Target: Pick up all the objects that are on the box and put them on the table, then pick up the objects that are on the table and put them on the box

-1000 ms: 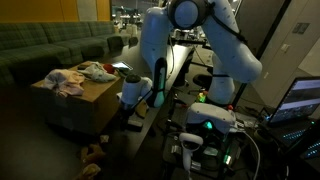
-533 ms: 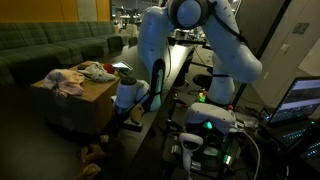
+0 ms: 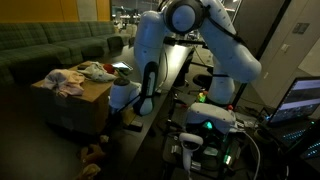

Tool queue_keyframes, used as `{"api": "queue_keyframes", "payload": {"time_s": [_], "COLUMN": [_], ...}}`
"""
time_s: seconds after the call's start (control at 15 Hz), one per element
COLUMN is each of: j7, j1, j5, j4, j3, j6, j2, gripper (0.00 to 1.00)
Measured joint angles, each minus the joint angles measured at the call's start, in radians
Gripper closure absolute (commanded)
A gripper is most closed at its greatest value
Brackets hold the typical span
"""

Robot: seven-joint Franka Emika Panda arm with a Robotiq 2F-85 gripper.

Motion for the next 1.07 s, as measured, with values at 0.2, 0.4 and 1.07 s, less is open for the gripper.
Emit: {"api": "queue_keyframes", "payload": {"time_s": [0.2,0.4,1.07], "j7": [-0.121,-0.211,-0.386], "j1": [-0.001,-0.01,-0.013], "j5": [0.232,0.388,0.551], "j4": [0.02,0.042,0.09], "j3": [0.033,0.071,0.11], "j6": [-0.001,-0.001,0.001], "j2": [0.034,0.065,0.103], "gripper": [0.0,0.0,0.0]}}
